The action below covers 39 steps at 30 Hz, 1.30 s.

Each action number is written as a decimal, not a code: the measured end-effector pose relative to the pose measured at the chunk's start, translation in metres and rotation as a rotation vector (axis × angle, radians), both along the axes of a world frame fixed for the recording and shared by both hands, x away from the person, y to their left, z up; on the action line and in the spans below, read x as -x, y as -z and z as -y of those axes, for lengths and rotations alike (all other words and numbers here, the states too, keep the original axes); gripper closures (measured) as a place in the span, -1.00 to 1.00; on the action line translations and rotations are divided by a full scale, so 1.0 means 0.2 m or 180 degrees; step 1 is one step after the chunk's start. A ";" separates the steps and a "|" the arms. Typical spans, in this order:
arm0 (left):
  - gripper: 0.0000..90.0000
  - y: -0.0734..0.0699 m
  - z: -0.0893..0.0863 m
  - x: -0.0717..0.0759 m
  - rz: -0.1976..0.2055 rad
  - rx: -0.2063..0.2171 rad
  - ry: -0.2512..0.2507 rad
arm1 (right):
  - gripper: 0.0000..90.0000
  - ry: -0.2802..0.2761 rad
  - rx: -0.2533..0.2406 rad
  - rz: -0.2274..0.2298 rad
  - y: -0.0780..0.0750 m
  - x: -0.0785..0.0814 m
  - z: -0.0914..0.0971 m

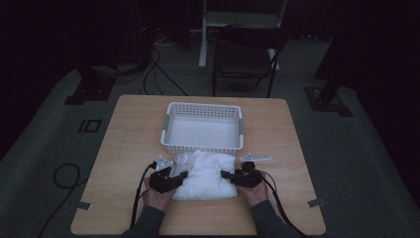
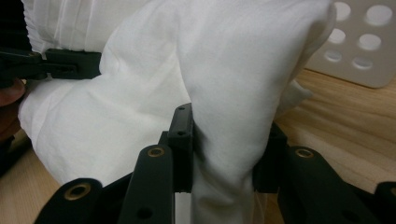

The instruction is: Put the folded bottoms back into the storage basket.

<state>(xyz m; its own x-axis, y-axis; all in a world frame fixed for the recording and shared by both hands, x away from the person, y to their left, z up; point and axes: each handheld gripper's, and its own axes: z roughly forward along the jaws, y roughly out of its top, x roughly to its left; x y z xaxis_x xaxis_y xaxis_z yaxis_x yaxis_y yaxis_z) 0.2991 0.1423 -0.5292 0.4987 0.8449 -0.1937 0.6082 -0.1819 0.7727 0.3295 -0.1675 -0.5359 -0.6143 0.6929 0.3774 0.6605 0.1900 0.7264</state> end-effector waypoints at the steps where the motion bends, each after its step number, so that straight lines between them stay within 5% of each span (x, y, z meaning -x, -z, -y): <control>1: 0.25 -0.01 0.00 0.00 0.0007 -0.0006 0.0007 | 0.49 -0.0007 0.0011 0.0025 -0.01 0.01 0.00; 18: 0.26 -0.12 -0.01 0.08 0.0210 0.0035 0.0019 | 0.50 -0.0057 -0.0041 0.0228 -0.12 0.07 0.00; 39: 0.27 -0.26 -0.02 0.09 0.0347 0.0095 0.0103 | 0.50 -0.0051 -0.0090 0.0387 -0.26 0.11 0.02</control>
<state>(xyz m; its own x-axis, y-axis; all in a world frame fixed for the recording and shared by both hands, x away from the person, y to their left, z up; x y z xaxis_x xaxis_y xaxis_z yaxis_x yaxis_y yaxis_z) 0.2820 0.1471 -0.4765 0.5452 0.8226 -0.1616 0.5144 -0.1760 0.8393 0.3083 -0.1712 -0.4845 -0.6677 0.6727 0.3186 0.5642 0.1781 0.8062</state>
